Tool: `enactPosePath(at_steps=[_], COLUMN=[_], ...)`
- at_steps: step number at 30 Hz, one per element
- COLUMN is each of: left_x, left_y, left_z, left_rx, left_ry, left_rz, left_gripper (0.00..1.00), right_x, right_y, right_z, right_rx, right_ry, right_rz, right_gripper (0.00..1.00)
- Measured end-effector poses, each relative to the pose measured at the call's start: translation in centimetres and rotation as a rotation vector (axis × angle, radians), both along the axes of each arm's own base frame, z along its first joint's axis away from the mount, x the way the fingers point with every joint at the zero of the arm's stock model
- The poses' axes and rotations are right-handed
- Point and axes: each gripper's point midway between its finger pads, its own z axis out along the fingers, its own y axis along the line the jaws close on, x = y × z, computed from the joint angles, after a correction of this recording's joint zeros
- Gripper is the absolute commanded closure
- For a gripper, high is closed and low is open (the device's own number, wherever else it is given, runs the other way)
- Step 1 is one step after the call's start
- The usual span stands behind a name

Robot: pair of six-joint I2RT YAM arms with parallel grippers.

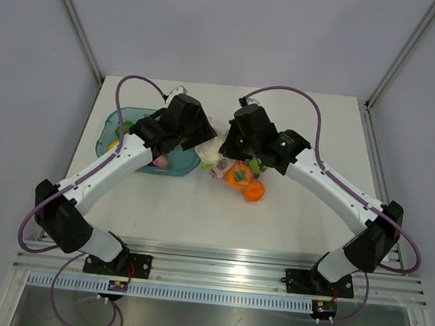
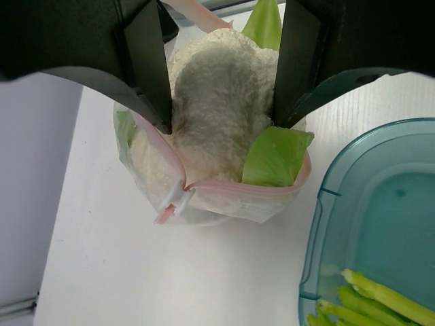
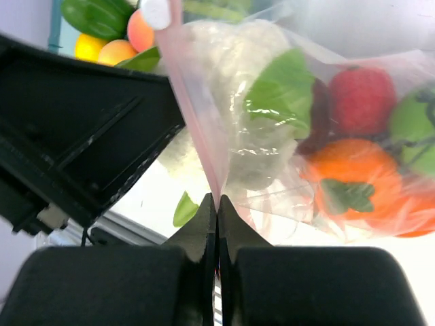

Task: Place the food in the zip-top bag and seal the zipper
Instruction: Place the fake vegetable in the zipper food storage bag.

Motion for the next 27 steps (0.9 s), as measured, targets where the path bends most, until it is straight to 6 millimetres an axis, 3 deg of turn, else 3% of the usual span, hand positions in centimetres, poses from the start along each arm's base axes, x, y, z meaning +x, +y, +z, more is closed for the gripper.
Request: enactPosePath(at_steps=[4, 15, 23, 26, 27], left_x=[-0.5, -0.4, -0.2, -0.1, 0.0], left_y=[0.1, -0.8, -1.5, -1.6, -1.7], left_z=[-0.4, -1.3, -1.5, -1.4, -1.4], left_rx=[0.041, 0.041, 0.054, 0.065, 0.066], left_ry=[-0.019, -0.012, -0.028, -0.043, -0.048], left_rz=[0.052, 0.091, 0.07, 0.064, 0.059], left_gripper=[0.67, 0.63, 0.62, 0.48, 0.35], right_x=[0.1, -0.7, 0.2, 0.5, 0.6], right_y=[-0.3, 0.6, -0.8, -1.3, -1.4], right_z=[-0.6, 0.7, 1.4, 1.8, 1.9], right_rx=[-0.007, 0.057, 0.065, 0.078, 0.082], right_ry=[0.014, 0.02, 0.008, 0.007, 0.008], right_rz=[-0.006, 0.054, 0.02, 0.014, 0.014], right_gripper=[1.0, 1.0, 0.99, 0.99, 1.0])
